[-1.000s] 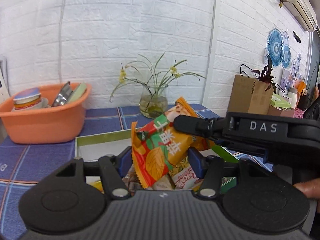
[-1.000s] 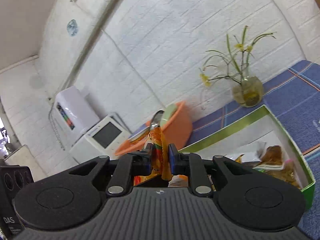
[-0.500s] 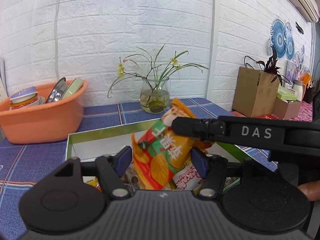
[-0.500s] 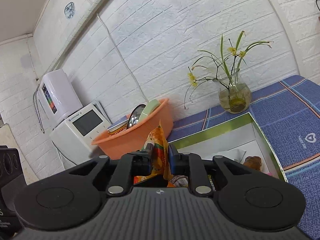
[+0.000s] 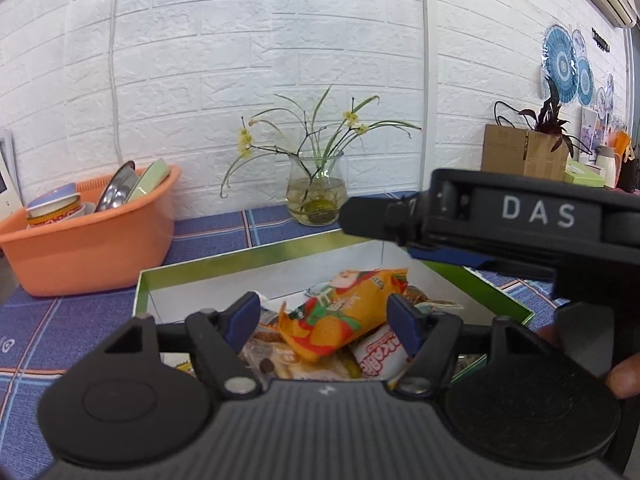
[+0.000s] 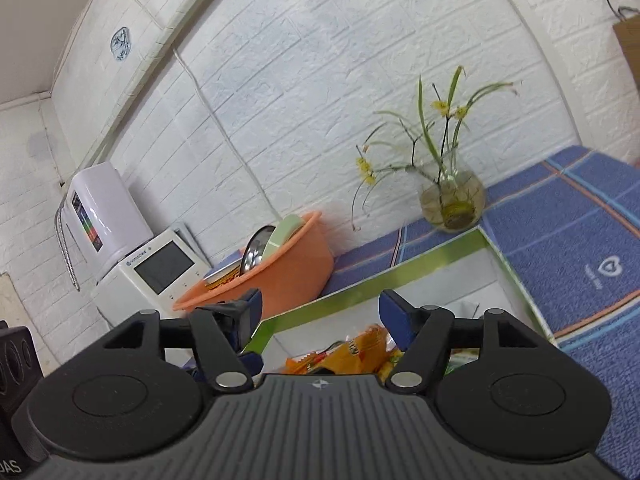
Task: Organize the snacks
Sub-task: 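Carry both orange bags over the green box and open both grippers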
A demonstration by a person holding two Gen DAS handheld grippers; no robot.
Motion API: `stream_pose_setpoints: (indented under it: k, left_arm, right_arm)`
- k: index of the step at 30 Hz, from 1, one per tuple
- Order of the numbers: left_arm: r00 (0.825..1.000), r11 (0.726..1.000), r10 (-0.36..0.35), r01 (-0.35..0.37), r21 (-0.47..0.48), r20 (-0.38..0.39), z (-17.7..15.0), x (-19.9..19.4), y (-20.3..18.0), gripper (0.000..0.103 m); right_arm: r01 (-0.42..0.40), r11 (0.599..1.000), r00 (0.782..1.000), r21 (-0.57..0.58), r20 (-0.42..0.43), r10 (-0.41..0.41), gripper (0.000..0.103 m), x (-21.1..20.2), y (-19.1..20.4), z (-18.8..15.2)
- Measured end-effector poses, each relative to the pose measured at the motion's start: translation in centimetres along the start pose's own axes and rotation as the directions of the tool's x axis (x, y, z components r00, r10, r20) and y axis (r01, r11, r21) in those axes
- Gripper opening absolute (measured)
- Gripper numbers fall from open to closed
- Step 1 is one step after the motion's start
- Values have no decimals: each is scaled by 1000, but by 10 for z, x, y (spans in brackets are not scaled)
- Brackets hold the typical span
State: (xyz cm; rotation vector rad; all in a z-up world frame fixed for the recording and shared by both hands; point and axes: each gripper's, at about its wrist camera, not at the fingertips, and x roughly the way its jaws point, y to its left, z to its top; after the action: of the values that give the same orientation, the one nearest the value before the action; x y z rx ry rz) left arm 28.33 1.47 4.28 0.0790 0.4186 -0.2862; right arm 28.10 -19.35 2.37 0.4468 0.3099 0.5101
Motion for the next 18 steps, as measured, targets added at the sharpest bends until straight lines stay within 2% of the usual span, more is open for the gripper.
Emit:
stream_pose_setpoints:
  k: [3, 7, 16, 17, 18]
  left_arm:
    - [1000, 1000, 2, -2, -5, 4, 0, -2, 2, 71]
    - [999, 999, 48, -48, 5, 23, 1, -7, 3, 73]
    - [995, 996, 91, -90, -22, 39, 2, -23, 11, 81]
    - [994, 995, 96, -95, -24, 42, 1, -26, 11, 84]
    - [994, 995, 101, -100, -26, 41, 1, -28, 11, 97]
  right_arm:
    - [2, 1000, 1000, -10, 16, -2, 103, -3, 1, 2]
    - [6, 1000, 1000, -4, 17, -6, 103, -3, -2, 4]
    - [13, 1000, 1000, -13, 8, -13, 103, -6, 1, 7]
    - [15, 1000, 1000, -16, 8, -15, 103, -7, 2, 7]
    - [17, 1000, 1000, -20, 7, -17, 103, -8, 4, 8]
